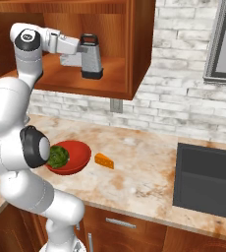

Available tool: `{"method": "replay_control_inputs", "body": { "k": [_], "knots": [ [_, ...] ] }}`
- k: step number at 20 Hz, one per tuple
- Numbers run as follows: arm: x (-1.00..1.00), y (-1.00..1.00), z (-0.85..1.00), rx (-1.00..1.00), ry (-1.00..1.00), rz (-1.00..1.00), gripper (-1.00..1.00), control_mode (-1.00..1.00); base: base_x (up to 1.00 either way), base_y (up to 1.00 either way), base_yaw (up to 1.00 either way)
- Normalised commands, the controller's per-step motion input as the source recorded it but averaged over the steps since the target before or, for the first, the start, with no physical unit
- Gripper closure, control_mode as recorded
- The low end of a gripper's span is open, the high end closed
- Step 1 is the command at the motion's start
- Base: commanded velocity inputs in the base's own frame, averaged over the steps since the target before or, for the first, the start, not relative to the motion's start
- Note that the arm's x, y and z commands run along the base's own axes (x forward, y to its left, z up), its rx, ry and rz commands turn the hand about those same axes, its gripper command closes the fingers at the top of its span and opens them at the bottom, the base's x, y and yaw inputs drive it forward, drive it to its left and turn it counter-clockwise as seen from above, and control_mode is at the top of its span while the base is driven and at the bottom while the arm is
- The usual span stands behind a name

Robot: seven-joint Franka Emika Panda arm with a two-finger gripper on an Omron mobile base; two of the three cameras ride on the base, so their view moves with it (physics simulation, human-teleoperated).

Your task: Pick the cheese from the fridge and the cheese grater from the cabinet and place them next to the salad bowl.

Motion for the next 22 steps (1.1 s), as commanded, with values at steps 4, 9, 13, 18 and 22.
{"method": "replay_control_inputs", "body": {
  "k": [4, 9, 13, 18, 22],
  "knots": [
    [0.01, 0.00, 0.00, 0.00, 0.00, 0.00, 1.00, -1.00, 0.00, 0.00, 0.00],
    [0.00, 0.00, 0.00, 0.00, 0.00, 0.00, 1.00, -1.00, 0.00, 0.00, 0.00],
    [0.01, 0.00, 0.00, 0.00, 0.00, 0.00, 1.00, -1.00, 0.00, 0.00, 0.00],
    [0.07, 0.18, 0.00, 0.00, 0.00, 0.07, 1.00, -1.00, 0.00, 0.00, 0.00],
    [0.00, 0.13, 0.04, -0.02, 0.02, 0.21, 1.00, -1.00, 0.00, 0.00, 0.00]
  ]
}}
